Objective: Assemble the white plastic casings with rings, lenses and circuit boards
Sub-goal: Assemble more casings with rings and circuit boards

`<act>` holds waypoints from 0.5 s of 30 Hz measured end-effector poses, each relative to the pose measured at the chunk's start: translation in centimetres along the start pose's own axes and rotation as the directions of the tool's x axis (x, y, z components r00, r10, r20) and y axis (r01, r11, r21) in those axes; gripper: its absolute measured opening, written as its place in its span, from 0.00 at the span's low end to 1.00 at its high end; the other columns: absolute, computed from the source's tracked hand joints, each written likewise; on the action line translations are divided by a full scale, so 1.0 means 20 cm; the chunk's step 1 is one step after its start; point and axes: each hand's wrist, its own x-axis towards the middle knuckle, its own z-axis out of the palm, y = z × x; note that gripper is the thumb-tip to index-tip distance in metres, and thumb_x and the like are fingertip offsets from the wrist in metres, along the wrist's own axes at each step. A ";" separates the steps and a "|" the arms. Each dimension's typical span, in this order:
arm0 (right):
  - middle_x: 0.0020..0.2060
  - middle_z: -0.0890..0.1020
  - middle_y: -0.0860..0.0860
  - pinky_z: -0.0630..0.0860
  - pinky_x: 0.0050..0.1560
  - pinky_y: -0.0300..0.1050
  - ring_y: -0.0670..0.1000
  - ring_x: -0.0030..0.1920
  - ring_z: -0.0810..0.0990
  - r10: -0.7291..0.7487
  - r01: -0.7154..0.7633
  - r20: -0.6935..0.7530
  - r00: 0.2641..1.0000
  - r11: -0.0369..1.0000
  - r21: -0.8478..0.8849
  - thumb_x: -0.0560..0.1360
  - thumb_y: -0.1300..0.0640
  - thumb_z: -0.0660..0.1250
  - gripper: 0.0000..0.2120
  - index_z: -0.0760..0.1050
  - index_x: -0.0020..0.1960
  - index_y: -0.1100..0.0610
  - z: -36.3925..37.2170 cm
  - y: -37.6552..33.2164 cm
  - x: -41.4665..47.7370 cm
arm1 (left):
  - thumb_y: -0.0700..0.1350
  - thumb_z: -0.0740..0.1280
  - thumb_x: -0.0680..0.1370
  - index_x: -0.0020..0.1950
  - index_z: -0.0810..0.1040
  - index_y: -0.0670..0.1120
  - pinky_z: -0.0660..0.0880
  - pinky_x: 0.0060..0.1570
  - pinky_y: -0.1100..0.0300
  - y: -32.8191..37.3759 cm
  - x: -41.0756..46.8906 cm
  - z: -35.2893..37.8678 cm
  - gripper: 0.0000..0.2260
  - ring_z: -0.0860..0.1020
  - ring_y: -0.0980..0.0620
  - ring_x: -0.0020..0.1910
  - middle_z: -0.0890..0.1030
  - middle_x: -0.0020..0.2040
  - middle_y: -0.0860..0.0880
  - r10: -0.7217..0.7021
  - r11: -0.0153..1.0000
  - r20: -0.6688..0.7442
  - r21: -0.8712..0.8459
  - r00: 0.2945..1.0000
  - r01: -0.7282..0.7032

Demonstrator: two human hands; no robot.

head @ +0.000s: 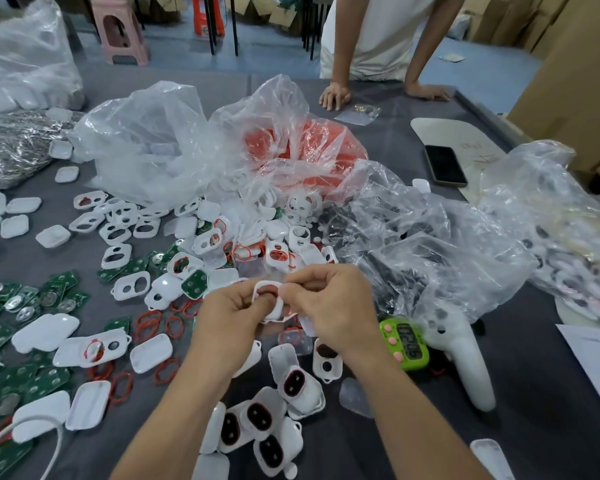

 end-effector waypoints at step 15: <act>0.48 0.83 0.59 0.77 0.42 0.46 0.56 0.45 0.81 0.235 -0.202 -0.106 0.966 0.433 -0.879 0.75 0.62 0.67 0.04 0.80 0.47 0.61 -0.60 0.08 0.58 | 0.36 0.69 0.80 0.53 0.81 0.37 0.81 0.33 0.63 -0.03 0.14 0.03 0.04 0.87 0.48 0.38 0.87 0.45 0.40 -0.181 0.966 -0.253 -0.228 0.950 0.124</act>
